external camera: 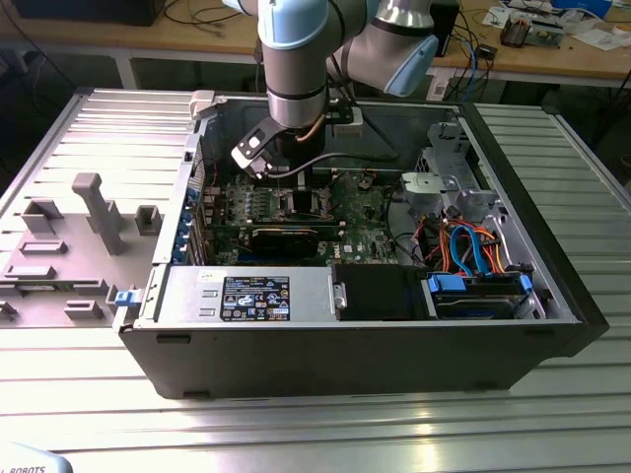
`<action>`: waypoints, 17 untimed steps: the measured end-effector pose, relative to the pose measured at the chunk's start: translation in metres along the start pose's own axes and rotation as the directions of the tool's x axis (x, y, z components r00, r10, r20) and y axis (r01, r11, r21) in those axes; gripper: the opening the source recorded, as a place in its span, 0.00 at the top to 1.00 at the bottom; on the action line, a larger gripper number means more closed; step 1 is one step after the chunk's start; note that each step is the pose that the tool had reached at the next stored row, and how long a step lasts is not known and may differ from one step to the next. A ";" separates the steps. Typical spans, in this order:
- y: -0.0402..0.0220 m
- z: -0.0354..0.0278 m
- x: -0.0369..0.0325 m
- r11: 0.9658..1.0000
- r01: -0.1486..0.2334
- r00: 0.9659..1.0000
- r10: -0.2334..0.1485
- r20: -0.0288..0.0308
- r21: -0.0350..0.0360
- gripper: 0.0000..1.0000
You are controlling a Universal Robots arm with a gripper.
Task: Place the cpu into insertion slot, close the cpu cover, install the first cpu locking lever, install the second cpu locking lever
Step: 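Place the cpu into insertion slot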
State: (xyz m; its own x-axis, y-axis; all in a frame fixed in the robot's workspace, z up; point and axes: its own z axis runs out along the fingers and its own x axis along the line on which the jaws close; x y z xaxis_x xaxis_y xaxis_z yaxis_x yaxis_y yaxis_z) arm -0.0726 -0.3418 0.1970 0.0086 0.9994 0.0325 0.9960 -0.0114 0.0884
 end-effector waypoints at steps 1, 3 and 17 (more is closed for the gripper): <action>0.0000 0.0001 0.0000 1.000 0.000 1.000 0.000 0.000 0.000 0.46; 0.0001 0.0005 0.0002 1.000 0.000 1.000 0.000 -0.001 -0.001 0.45; 0.0017 -0.0174 0.0006 1.000 -0.001 1.000 0.001 0.000 0.001 0.40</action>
State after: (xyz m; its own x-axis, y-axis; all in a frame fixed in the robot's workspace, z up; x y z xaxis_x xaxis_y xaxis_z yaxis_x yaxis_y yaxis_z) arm -0.0725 -0.3418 0.2144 0.0092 0.9994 0.0327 0.9961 -0.0120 0.0869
